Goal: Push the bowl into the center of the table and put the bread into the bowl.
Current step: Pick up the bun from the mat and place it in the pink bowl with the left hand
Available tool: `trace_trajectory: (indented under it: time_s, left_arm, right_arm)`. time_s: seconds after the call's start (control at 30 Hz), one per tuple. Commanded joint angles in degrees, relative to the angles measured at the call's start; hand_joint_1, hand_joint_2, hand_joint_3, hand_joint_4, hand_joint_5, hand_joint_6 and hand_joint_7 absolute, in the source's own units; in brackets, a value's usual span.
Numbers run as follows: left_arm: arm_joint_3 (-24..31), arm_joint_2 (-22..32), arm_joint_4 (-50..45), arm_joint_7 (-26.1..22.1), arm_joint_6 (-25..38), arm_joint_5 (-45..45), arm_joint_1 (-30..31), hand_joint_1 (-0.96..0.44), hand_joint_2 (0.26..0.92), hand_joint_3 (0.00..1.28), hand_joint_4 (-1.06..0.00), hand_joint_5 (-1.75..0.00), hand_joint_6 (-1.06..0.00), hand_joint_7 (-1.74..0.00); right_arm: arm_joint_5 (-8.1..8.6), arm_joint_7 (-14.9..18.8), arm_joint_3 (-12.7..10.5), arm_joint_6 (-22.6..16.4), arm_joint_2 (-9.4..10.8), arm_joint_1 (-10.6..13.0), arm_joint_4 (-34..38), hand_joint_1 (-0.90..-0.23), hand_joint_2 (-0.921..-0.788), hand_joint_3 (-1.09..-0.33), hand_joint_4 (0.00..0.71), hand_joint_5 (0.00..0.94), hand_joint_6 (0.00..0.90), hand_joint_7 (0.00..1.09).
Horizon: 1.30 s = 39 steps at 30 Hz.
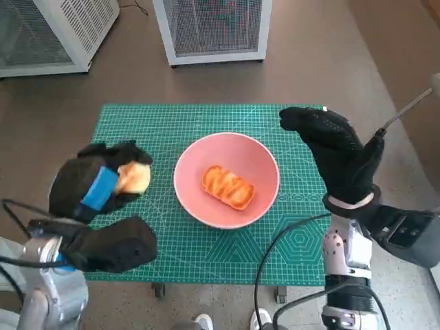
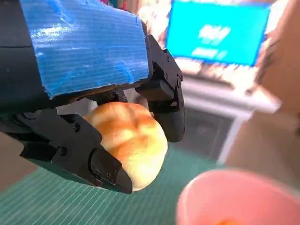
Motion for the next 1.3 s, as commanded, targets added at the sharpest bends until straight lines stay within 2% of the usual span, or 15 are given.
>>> trace_trajectory:
  time_s: [0.03,0.33,0.7,1.3]
  left_arm:
    - [-3.14,-1.29,0.61,-0.41,-1.38,0.62,-5.23,0.0,0.911,0.01,-0.78,-1.13,-0.71,-1.02]
    - [-8.52,-3.07,5.86,-1.52,-5.0,-0.2,-14.56,0.0,0.906,0.01,-0.79,-1.11,-0.72,-1.01]
    - [-14.64,-6.35,15.32,-1.6,-9.73,-1.11,-21.37,0.0,0.913,0.01,-0.8,-1.06,-0.68,-1.09]
    - [-18.14,-9.5,27.09,-1.12,-12.82,-2.68,-24.47,0.0,0.92,0.03,-0.74,-1.12,-0.66,-1.12]
  right_arm:
    - [0.19,0.02,-0.05,0.59,0.18,0.91,0.88,-0.585,-0.921,-0.634,0.227,0.001,0.324,0.0]
    - [0.49,0.53,-0.17,0.15,0.32,1.25,1.14,-0.585,-0.921,-0.632,0.23,0.002,0.326,0.0]
    - [-0.08,0.58,-0.55,-0.75,-0.37,1.29,1.71,-0.55,-0.921,-0.633,0.229,0.001,0.324,0.0]
    - [-0.04,0.28,-1.23,-0.57,-1.48,1.77,1.5,-0.541,-0.921,-0.609,0.228,0.0,0.323,0.0]
